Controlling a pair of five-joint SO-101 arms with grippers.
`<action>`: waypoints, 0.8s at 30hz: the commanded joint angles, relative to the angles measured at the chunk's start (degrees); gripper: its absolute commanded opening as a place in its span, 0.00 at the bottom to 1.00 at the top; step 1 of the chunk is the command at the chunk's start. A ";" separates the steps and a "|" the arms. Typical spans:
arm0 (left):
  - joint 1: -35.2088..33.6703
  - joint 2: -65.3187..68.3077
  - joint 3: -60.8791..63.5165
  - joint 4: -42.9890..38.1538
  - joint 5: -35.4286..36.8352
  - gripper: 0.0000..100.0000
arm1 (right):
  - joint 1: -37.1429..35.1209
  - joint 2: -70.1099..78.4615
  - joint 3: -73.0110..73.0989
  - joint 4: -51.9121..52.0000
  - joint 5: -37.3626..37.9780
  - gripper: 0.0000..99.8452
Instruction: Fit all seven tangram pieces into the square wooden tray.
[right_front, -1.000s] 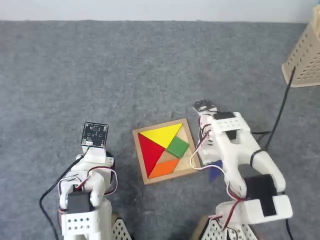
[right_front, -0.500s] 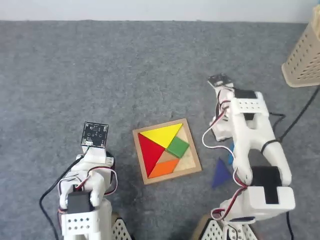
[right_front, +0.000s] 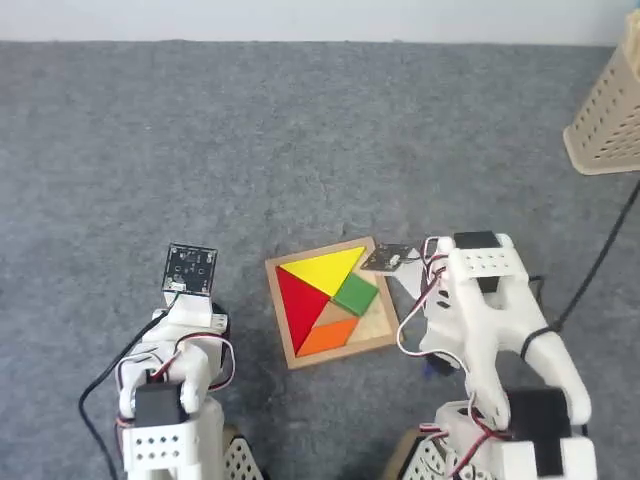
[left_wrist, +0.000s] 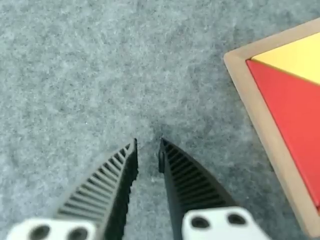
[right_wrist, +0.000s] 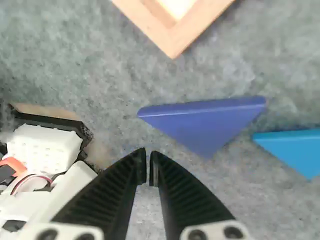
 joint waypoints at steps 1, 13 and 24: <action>0.09 -1.32 -0.48 0.00 0.44 0.07 | -0.31 1.36 0.00 -1.98 -2.11 0.01; 0.09 -1.32 -0.48 0.00 0.44 0.07 | 0.40 17.10 -12.75 -11.38 -10.20 0.01; 0.09 -1.32 -0.48 0.00 0.44 0.07 | 2.42 20.97 -28.92 -5.14 -14.59 0.01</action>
